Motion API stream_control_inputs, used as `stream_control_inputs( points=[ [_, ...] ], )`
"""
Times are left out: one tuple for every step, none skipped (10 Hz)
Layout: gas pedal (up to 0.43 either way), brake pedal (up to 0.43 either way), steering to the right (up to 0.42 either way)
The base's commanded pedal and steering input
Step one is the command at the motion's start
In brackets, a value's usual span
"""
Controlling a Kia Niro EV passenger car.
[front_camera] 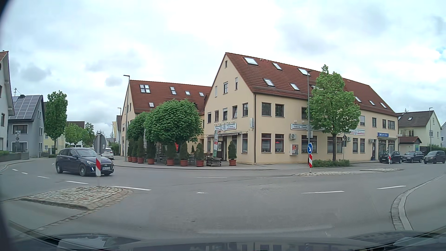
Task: Follow the waypoints while adhering to traffic rules and regulations
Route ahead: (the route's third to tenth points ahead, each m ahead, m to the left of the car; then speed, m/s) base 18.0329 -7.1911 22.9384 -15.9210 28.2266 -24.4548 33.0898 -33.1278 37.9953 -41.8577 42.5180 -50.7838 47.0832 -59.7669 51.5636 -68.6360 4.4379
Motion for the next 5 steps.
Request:
stream_control_inputs(
  points=[
    [0.0, 0.268, 0.216],
    [0.0, 0.256, 0.218],
    [0.0, 0.232, 0.218],
    [0.0, 0.098, 0.22],
    [0.0, 0.012, 0.224]
  ],
)
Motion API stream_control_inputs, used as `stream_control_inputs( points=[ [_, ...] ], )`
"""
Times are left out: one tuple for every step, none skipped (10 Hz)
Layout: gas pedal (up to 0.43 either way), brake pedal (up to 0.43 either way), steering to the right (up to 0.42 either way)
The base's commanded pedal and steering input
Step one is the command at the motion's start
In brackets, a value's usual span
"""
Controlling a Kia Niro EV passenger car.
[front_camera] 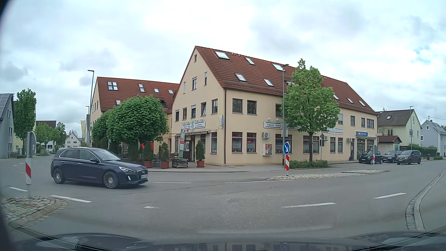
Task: Follow the waypoints while adhering to traffic rules and regulations
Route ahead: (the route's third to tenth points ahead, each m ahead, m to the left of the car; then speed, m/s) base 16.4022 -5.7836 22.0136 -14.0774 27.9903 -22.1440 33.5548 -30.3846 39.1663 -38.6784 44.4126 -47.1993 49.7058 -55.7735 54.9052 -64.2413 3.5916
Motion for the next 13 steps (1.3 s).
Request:
stream_control_inputs(
  points=[
    [0.0, 0.012, 0.233],
    [0.0, 0.012, 0.246],
    [0.138, 0.006, 0.259],
    [0.26, 0.012, 0.279],
    [0.268, 0.012, 0.293],
    [0.311, 0.006, 0.311],
    [0.358, 0.012, 0.326],
    [0.37, 0.012, 0.333],
    [0.378, 0.012, 0.335],
    [0.378, 0.006, 0.334],
    [0.378, 0.012, 0.334],
    [0.378, 0.012, 0.333],
    [0.39, 0.012, 0.33]
  ],
)
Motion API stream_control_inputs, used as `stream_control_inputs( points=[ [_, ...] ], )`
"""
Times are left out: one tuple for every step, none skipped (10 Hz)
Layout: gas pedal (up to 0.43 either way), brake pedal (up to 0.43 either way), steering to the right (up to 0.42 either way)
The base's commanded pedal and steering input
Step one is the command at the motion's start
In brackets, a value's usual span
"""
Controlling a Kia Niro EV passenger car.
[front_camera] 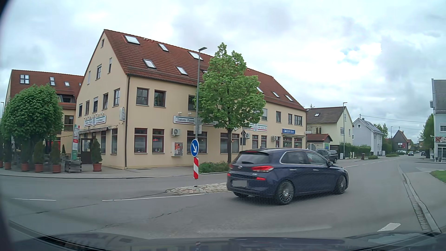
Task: Follow the waypoints while adhering to traffic rules and regulations
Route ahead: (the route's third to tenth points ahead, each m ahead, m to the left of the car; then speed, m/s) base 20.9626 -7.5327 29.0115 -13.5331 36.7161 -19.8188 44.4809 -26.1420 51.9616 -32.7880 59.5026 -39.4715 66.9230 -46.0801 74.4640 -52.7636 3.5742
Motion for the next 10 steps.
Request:
stream_control_inputs(
  points=[
    [0.39, 0.012, 0.328],
    [0.39, 0.012, 0.325],
    [0.39, 0.012, 0.32],
    [0.39, 0.006, 0.314],
    [0.39, 0.012, 0.305],
    [0.39, 0.012, 0.289],
    [0.39, 0.012, 0.273],
    [0.39, 0.012, 0.257],
    [0.39, 0.012, 0.237],
    [0.39, 0.012, 0.223]
  ],
)
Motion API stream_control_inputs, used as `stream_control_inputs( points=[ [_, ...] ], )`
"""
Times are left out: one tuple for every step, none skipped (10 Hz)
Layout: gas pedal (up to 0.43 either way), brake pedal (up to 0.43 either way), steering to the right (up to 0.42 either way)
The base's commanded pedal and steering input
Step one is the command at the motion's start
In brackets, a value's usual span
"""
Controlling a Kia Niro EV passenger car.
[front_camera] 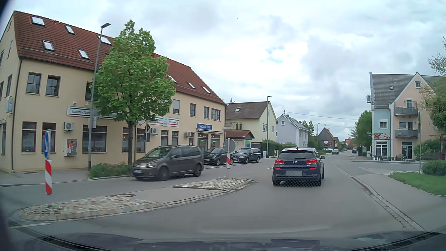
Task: Follow the waypoints while adhering to traffic rules and regulations
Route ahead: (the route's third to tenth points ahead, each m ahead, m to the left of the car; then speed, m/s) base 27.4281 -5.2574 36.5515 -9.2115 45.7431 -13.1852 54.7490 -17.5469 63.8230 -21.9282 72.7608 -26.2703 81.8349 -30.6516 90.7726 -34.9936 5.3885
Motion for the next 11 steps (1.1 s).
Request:
stream_control_inputs(
  points=[
    [0.39, 0.006, 0.204],
    [0.39, 0.012, 0.186],
    [0.39, 0.012, 0.176],
    [0.39, 0.006, 0.164],
    [0.39, 0.012, 0.156],
    [0.39, 0.012, 0.142],
    [0.39, 0.012, 0.127],
    [0.39, 0.006, 0.11],
    [0.39, 0.012, 0.088],
    [0.39, 0.012, 0.073],
    [0.39, 0.012, 0.06]
  ],
)
